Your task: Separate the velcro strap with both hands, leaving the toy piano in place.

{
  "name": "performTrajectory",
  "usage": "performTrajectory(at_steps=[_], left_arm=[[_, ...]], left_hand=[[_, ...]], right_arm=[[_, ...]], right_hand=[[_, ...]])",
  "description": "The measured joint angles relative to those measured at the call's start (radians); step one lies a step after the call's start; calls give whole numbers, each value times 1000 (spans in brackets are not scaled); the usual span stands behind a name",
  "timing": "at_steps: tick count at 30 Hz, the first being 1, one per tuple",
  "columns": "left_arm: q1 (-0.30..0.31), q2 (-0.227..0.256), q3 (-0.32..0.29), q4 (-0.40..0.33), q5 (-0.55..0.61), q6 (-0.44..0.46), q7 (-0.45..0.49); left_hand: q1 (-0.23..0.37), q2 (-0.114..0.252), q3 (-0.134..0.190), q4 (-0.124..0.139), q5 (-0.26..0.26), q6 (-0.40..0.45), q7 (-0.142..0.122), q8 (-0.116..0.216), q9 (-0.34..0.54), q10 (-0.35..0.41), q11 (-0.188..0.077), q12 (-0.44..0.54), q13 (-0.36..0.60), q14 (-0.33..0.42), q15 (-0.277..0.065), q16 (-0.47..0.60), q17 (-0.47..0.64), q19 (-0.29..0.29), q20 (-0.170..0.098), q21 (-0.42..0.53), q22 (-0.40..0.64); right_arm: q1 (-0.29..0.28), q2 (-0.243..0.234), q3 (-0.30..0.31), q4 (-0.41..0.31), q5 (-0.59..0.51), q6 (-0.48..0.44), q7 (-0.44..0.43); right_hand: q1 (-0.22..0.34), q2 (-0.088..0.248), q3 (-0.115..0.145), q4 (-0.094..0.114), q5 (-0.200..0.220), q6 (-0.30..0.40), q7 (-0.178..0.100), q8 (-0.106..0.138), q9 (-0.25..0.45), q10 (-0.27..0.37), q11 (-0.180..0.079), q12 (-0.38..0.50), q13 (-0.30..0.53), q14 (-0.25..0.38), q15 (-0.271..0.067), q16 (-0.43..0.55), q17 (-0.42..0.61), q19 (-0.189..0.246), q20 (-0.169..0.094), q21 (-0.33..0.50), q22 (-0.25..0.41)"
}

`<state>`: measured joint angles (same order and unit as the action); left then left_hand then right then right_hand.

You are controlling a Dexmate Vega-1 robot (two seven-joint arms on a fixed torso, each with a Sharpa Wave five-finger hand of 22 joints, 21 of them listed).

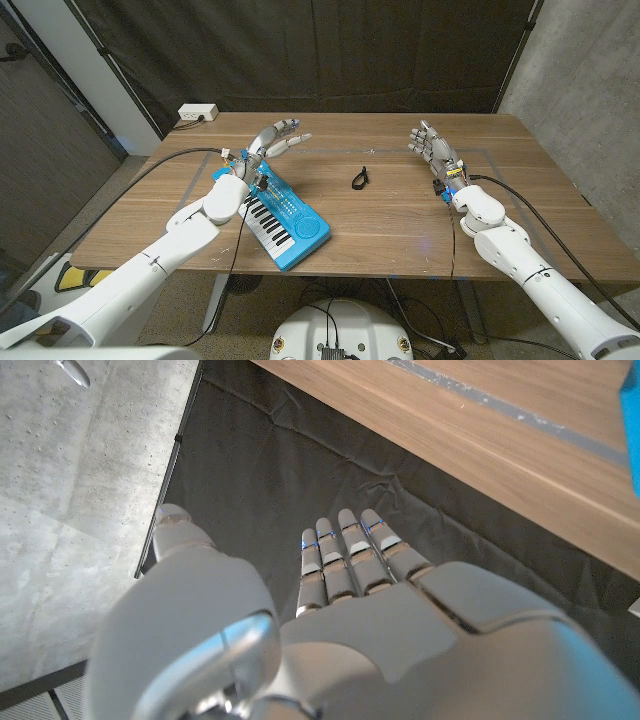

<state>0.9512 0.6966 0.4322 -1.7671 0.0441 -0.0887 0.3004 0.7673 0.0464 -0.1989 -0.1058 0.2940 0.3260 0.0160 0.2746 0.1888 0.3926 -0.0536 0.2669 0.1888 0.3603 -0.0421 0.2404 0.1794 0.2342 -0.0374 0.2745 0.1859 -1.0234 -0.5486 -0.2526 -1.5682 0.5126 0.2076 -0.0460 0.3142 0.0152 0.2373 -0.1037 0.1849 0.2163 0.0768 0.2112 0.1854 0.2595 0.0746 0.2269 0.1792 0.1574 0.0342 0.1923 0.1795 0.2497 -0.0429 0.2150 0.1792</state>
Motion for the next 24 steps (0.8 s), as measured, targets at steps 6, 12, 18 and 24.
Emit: performTrajectory(at_steps=[6, 12, 18, 24], left_arm=[[0, -19, 29, -42, 107, 71, 48], [-5, -40, 61, -82, 218, 167, 87], [-26, -53, 106, -125, 333, 284, 91], [-62, -58, 157, -158, 437, 381, 56]], left_hand=[[24, 3, 1, -9, -7, 25, -8, 8, 0, 27, -16, 0, 0, 26, -1, 1, 0, 18, -4, 0, 0], [36, 14, 5, -13, -7, 44, -16, 8, 0, 41, -20, 0, 0, 40, -4, 4, 5, 28, -3, 0, 0], [75, 28, 16, -24, -13, 70, -27, 8, 0, 74, -36, 0, 0, 66, -4, 4, 5, 40, -4, 0, 0], [106, 42, 24, -32, -20, 112, -37, 14, 0, 117, -45, 0, 0, 97, -4, 4, 5, 61, -4, 7, 0]], right_arm=[[-2, -13, 20, 16, 26, 8, 31], [-1, -19, 40, 43, 62, 21, 75], [-1, -23, 58, 67, 96, 31, 115], [-1, -25, 72, 89, 121, 34, 148]], right_hand=[[0, 0, 0, 0, 0, 0, 0, 0, 3, 0, 0, 0, 0, 0, 0, 0, 0, 0, 0, 0, 0], [0, 0, 0, 0, 0, 5, -5, 0, 3, 5, 5, 0, 0, 0, 0, 0, 0, 4, 4, 0, 0], [0, 0, 0, 0, 0, 5, -5, 0, 3, 5, 5, 0, 0, 5, 5, 0, 0, 6, 5, 0, 0], [0, 0, 0, 0, 0, 5, -5, 0, 3, 5, 5, 0, 0, 11, 0, 0, 0, 6, 5, 0, 0]])
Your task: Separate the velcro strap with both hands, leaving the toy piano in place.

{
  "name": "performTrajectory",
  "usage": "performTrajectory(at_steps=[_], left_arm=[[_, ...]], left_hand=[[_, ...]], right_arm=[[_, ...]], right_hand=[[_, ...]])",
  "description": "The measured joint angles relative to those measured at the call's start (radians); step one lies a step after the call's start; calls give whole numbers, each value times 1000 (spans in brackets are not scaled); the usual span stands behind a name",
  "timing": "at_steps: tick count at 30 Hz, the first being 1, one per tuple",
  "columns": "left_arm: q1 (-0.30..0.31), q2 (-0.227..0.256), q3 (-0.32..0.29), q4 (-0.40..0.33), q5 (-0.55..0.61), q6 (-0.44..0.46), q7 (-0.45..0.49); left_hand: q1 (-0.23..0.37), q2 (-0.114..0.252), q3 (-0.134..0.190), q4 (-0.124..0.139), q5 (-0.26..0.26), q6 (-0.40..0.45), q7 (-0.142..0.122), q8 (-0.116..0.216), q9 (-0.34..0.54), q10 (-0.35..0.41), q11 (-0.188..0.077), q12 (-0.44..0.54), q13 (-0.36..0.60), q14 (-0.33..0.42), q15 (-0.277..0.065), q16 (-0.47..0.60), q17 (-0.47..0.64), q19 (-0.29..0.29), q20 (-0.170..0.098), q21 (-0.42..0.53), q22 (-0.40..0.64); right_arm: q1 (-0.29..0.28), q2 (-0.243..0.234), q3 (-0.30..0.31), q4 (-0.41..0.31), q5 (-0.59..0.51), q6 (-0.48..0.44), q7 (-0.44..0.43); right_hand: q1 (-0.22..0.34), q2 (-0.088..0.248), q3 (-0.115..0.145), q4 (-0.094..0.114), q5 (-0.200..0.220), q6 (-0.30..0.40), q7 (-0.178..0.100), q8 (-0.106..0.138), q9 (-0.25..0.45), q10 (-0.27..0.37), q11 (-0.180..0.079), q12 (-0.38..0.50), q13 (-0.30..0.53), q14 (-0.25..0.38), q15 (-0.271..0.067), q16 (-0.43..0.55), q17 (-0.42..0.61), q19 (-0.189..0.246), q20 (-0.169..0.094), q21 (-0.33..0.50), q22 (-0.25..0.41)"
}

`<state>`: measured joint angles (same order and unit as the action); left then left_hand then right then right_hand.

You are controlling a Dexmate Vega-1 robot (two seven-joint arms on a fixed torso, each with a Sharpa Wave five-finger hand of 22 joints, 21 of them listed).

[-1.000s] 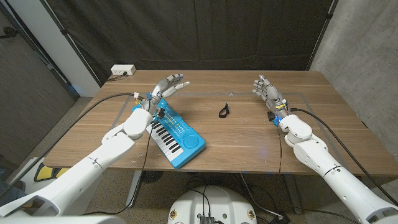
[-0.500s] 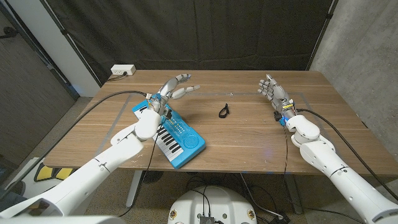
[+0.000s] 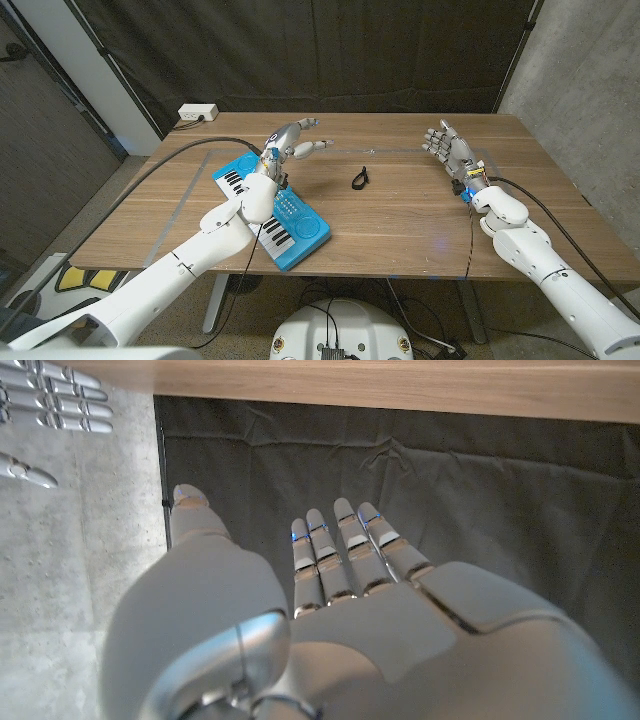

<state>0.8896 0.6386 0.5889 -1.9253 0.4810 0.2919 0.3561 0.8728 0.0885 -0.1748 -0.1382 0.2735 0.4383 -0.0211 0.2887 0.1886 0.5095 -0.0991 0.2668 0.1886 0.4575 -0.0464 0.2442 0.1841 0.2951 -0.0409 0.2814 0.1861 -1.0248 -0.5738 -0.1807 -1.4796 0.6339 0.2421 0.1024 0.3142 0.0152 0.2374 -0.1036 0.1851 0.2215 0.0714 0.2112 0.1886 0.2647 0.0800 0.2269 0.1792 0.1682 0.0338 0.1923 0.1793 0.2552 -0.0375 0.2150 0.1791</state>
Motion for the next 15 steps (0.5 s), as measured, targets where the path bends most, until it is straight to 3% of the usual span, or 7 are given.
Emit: performTrajectory(at_steps=[5, 15], left_arm=[[-25, 0, 35, -21, 74, 62, -42], [-84, 9, 116, -64, 241, 194, -193]], left_hand=[[24, 11, 6, -6, -11, 38, 0, 8, 0, 39, -11, 7, 0, 30, -1, 0, 0, 28, 0, 1, 1], [55, 16, 16, -7, -22, 82, -7, 15, 0, 76, -19, 8, 5, 54, 0, 0, 0, 28, 0, 1, 3]], right_arm=[[1, -1, 7, 13, 12, 0, 17], [5, -1, 18, 28, 25, 0, 36]], right_hand=[[0, 0, 0, 0, 0, 0, 0, 0, 0, 0, 0, 0, 0, 0, 0, 0, 0, 0, 0, 0, 0], [0, 0, 0, 0, 0, 0, 0, 0, 0, 0, 0, 0, 0, 0, 0, 0, 0, 2, -2, 0, 0]])
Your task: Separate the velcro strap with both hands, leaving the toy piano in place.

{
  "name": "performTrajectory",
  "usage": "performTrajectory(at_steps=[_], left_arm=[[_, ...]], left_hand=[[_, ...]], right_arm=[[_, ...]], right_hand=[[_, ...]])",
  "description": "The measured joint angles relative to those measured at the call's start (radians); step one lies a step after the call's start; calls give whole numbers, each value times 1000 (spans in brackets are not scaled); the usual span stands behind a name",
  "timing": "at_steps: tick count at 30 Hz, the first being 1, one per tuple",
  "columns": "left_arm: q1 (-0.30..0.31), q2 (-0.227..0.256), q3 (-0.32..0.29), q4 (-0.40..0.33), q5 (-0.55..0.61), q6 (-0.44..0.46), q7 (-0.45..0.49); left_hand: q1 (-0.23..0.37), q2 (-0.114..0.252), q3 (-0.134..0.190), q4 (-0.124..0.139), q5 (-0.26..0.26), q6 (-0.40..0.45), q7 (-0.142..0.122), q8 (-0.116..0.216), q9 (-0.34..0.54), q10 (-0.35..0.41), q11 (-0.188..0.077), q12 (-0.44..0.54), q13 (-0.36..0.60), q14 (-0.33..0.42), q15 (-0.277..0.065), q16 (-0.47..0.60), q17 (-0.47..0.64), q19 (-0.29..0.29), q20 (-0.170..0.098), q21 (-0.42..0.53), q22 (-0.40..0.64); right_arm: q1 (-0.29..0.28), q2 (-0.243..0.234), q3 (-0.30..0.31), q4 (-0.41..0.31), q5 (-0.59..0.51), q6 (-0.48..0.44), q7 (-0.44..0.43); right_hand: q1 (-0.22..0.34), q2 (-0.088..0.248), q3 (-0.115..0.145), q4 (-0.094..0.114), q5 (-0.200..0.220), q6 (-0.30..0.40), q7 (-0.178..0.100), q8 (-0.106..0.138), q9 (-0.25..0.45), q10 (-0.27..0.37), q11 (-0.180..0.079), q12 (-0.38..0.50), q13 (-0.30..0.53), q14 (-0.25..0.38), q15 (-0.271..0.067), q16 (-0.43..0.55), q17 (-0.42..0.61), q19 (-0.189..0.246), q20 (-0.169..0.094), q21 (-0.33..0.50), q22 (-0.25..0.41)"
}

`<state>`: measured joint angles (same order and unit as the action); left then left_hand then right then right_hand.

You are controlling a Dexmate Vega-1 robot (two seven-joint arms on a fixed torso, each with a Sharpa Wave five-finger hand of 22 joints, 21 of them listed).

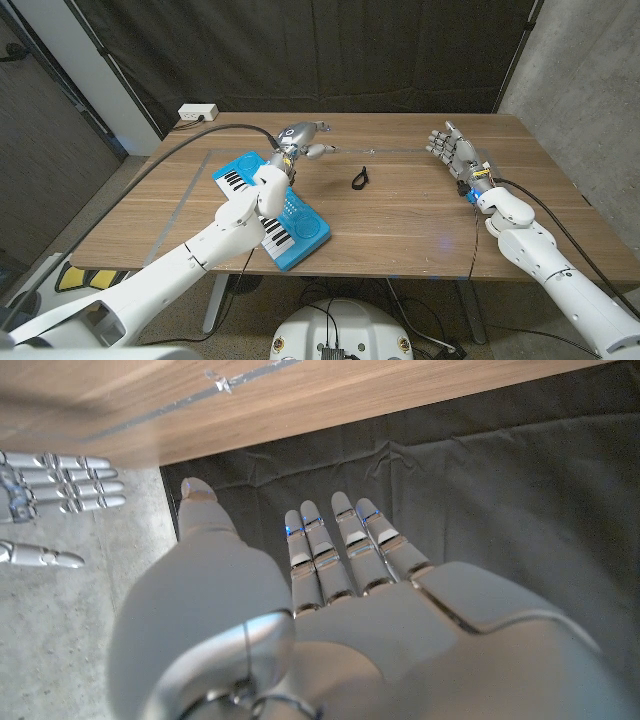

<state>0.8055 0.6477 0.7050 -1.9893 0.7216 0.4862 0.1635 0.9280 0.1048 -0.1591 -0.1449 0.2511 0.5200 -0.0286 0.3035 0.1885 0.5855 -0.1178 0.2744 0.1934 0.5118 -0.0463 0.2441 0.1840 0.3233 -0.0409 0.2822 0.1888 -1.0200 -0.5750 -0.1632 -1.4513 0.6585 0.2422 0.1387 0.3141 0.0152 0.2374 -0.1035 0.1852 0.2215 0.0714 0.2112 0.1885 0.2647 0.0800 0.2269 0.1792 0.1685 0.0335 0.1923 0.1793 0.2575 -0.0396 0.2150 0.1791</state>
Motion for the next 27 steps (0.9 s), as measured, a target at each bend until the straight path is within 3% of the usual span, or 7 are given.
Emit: performTrajectory(at_steps=[9, 13, 27], left_arm=[[-49, 0, 60, -16, 123, 60, -133], [-75, -2, 84, -18, 181, 64, -209], [-137, -30, 147, 8, 367, 2, -416]], left_hand=[[3, 3, 4, 4, -7, -4, 4, -8, 0, -3, -3, -9, 0, 21, -4, 0, 0, 45, -2, 16, 0], [25, 25, 14, 3, -7, -10, -2, -16, 0, -4, -4, -19, 0, 30, -2, 0, 4, 55, -5, 19, 0], [53, 18, 14, 3, -16, 6, -19, -31, 5, 20, -23, -27, 0, 41, -5, -4, 3, 70, -2, 19, 0]], right_arm=[[-5, -3, 7, -2, 4, -8, 2], [-12, -4, 10, -12, 4, -10, -2], [-51, -6, 25, -55, 5, -10, -35]], right_hand=[[5, 5, 0, 0, 0, 6, 6, -4, 0, 11, 0, 0, 0, 27, -12, 4, 0, 30, -1, 8, 5], [5, 5, 0, 0, 0, 6, 6, -4, 0, 11, 0, 0, 0, 27, -12, 4, 0, 30, -1, 8, 5], [9, 9, -1, -7, 0, 5, 6, -4, 0, 11, 0, 0, 0, 30, -16, 4, 0, 30, -1, 8, 5]])
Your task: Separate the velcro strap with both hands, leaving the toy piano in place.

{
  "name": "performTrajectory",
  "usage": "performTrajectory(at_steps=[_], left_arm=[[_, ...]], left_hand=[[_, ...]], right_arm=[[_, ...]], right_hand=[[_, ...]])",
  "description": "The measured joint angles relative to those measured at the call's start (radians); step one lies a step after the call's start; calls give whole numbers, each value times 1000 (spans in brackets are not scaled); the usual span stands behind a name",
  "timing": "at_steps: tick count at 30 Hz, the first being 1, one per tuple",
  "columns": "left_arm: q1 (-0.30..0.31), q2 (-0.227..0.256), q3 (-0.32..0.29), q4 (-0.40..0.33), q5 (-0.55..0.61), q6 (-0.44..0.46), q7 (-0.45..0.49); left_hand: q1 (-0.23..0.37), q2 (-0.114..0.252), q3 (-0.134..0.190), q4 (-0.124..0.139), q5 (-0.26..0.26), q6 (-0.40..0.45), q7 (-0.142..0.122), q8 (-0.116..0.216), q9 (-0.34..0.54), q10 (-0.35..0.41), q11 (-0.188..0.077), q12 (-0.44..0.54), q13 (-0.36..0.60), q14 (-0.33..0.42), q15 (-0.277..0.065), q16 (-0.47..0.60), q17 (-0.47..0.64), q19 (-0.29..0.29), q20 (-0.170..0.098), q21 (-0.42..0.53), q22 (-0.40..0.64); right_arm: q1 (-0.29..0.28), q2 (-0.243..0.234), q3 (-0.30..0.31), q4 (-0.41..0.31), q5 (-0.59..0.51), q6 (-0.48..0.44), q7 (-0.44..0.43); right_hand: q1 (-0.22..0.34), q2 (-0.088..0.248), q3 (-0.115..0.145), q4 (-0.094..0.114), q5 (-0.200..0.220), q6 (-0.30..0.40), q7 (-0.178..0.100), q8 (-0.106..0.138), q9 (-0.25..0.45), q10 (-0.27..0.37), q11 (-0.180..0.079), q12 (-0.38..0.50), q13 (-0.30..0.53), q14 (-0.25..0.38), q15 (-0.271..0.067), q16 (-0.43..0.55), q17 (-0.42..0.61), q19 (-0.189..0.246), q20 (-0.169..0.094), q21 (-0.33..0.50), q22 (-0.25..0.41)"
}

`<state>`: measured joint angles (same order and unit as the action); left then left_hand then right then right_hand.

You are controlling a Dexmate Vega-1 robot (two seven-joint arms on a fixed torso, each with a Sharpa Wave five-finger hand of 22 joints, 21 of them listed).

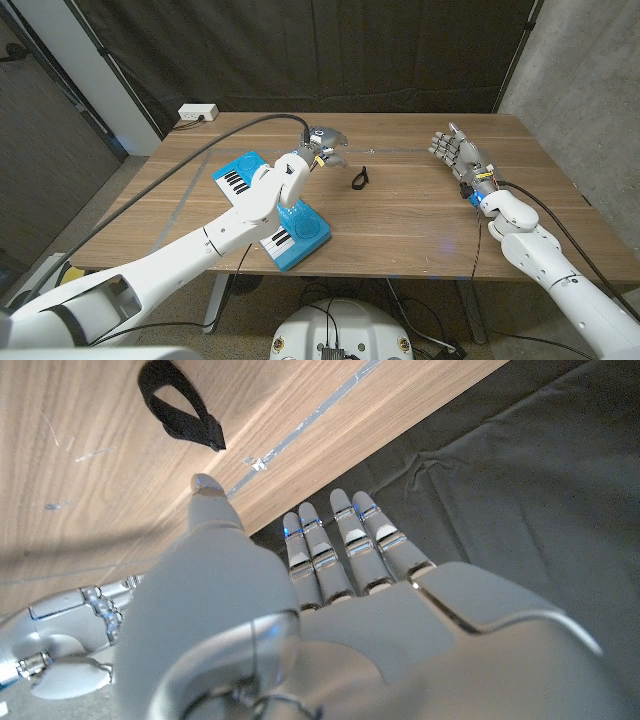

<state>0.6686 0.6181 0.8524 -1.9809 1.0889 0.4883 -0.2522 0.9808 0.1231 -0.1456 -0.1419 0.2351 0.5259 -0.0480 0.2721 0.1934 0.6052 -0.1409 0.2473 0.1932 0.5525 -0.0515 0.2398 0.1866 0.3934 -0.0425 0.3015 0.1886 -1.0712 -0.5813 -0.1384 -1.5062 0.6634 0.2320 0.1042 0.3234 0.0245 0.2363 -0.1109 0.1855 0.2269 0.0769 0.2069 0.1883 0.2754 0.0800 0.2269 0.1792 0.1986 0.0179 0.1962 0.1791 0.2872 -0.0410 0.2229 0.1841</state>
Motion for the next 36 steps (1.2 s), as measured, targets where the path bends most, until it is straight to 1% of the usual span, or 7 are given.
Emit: performTrajectory(at_steps=[5, 9, 14, 19, 25, 29, 36], left_arm=[[-2, -16, 7, 15, 43, -11, -37], [-4, -37, 11, 35, 72, -19, -72], [-8, -71, 17, 66, 91, -21, -105], [-16, -97, 25, 90, 105, -15, -137], [-29, -130, 40, 121, 120, -5, -169], [-35, -148, 50, 139, 130, 7, -182], [-42, -182, 70, 169, 159, 44, -196]], left_hand=[[3, -5, 0, 0, -6, 7, 7, 6, 0, 8, 4, 0, 0, 3, -3, 0, -1, 0, 0, 0, 0], [0, -7, -3, 3, -6, 15, 15, 6, 0, 12, 8, 0, 0, 21, -4, 0, -1, 25, -4, 6, 0], [-2, -10, 0, 9, -15, 15, 17, -2, 0, 11, 15, -8, 0, 65, -6, 1, 2, 59, 23, 20, 4], [-2, -10, 0, 17, -15, 6, 32, -13, 0, 25, 29, -12, 1, 116, -13, 12, 2, 82, 25, 32, 5], [-2, -9, 0, 17, -15, 10, 36, -13, 0, 30, 34, -12, 5, 117, -12, 12, 2, 93, 25, 35, 9], [-2, 10, 0, 17, -22, 17, 43, -13, 0, 35, 39, -12, 5, 137, -13, 12, 2, 101, 23, 39, 9], [5, 16, 3, 19, -22, 22, 49, -16, 0, 46, 38, -12, 5, 150, -15, 16, 2, 105, 27, 39, 9]], right_arm=[[-17, -3, 7, -16, 0, 2, -13], [-29, -6, 12, -29, 0, 2, -24], [-37, -9, 15, -37, 0, 2, -31], [-43, -12, 18, -41, 1, -1, -34], [-47, -15, 22, -42, 6, -4, -35], [-48, -15, 24, -39, 10, -5, -32], [-49, -16, 28, -25, 18, -7, -20]], right_hand=[[0, 0, 0, 0, 0, 0, 0, 0, 0, 0, 0, 0, 3, 0, 0, 0, 0, 7, 7, 0, 0], [0, 0, 0, 0, 0, 0, 0, 0, 0, 0, 0, 0, 5, 0, 0, 0, 0, 7, 7, 0, 0], [0, 0, 0, 0, 0, 0, 0, 0, 0, 0, 0, 0, 5, 6, 5, 0, 0, 7, 7, 0, 0], [0, 0, 0, 0, 0, 0, 0, 0, 0, 4, -4, 0, 5, 6, 5, 0, 0, 7, 7, 0, 0], [0, 0, 0, 0, 0, 2, -2, -4, 0, 6, -6, 0, 5, 5, 5, 0, 0, 7, 7, 0, 0], [0, 0, 0, 0, 0, 5, -6, -4, 0, 6, -6, 0, 5, 5, 5, 0, 0, 7, 7, 0, 0], [0, 0, 0, 0, 0, 5, -5, -4, 0, 5, -5, 0, 5, 5, 5, 0, 0, 11, 3, 0, 0]])
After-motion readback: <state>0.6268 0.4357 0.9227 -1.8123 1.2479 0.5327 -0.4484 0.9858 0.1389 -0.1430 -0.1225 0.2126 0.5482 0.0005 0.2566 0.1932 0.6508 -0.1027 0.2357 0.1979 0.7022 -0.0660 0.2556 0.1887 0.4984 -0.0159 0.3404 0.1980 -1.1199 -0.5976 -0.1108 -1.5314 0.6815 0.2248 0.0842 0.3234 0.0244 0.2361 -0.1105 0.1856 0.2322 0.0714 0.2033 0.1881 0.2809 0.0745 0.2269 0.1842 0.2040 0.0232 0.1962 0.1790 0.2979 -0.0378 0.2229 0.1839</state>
